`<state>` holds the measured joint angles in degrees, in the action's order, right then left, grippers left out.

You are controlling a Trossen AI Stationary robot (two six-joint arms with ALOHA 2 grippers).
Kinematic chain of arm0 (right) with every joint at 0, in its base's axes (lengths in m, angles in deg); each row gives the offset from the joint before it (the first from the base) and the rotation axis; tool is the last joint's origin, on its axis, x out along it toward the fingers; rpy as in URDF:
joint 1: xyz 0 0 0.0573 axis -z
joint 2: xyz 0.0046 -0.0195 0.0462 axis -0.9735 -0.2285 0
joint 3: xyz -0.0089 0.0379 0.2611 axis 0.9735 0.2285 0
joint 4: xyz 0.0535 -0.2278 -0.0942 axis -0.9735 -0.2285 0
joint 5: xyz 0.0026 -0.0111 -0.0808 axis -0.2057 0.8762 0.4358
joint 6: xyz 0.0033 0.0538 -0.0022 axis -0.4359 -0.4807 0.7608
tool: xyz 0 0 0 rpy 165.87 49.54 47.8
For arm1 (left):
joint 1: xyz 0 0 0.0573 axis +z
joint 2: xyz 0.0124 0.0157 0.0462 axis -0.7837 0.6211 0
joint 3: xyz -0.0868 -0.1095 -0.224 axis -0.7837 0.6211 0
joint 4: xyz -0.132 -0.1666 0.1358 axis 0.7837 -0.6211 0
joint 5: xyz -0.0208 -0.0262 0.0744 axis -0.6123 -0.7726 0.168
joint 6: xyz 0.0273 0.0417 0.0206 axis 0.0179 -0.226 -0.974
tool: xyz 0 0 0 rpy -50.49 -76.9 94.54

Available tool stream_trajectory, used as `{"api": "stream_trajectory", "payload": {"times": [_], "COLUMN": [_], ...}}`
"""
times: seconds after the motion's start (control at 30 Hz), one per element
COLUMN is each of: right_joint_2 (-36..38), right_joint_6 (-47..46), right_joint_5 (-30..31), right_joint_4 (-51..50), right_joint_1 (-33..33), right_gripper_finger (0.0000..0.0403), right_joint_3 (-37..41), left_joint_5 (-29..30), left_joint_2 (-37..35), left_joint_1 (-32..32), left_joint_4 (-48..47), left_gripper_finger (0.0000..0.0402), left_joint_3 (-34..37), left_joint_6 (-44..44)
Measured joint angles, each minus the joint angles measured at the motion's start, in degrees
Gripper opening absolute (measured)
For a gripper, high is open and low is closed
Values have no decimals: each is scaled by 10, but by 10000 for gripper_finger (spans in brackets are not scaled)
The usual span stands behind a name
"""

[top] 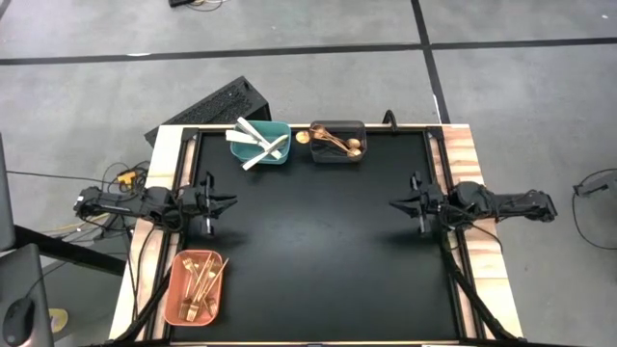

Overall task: Sort silverware by color (type)
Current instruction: Return to Home Position

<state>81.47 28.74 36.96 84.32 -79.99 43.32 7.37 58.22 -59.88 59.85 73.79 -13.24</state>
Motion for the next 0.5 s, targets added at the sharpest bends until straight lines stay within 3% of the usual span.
{"api": "stream_trajectory", "payload": {"times": [0.27,0.5], "right_joint_2": [-1,-11], "right_joint_6": [-25,9], "right_joint_5": [-2,-3], "right_joint_4": [-17,-21], "right_joint_1": [0,-1], "right_gripper_finger": [27,27], "right_joint_3": [20,21], "left_joint_5": [-10,-32], "left_joint_2": [1,2], "left_joint_1": [0,0], "left_joint_4": [-17,-29], "left_gripper_finger": [50,50], "left_joint_3": [12,13], "left_joint_6": [19,41]}}
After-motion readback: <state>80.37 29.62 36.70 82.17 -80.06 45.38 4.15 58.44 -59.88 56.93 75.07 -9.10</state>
